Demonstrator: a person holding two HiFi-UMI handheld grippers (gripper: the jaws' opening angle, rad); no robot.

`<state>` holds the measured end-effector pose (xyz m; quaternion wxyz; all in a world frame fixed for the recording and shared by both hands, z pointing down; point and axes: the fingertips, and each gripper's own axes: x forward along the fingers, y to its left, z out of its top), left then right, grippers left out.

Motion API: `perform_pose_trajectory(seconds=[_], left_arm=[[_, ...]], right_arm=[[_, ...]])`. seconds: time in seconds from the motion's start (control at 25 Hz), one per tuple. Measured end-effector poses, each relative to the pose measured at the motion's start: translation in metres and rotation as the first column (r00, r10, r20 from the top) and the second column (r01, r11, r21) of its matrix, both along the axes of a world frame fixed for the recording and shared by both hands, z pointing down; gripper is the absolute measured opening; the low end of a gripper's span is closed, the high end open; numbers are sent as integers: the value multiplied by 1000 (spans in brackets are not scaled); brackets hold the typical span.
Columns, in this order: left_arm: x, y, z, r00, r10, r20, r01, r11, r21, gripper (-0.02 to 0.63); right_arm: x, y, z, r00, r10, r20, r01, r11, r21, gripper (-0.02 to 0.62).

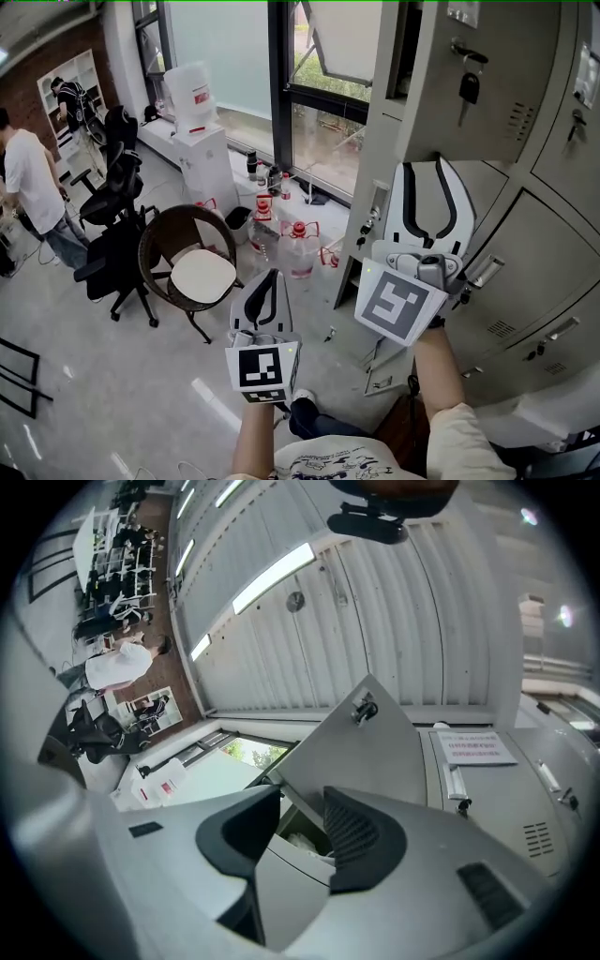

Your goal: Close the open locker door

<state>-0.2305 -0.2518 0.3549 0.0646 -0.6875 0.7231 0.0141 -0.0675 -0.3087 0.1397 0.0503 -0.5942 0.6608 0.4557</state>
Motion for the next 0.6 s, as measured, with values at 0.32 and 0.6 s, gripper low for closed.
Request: perform_pose_trajectory(seconds=[0.32,0.6], left_arm=[[-25,-39,-1,1000,14,-17,-14,1000,15,3],[-30,-78,-9,998,60,-14,-59,998,29,3]], right_arm=[[-19,-35,0,999,45,-14,-45,999,-4,140],[-26,-63,-1,991,123,-45,-123,992,15,140]])
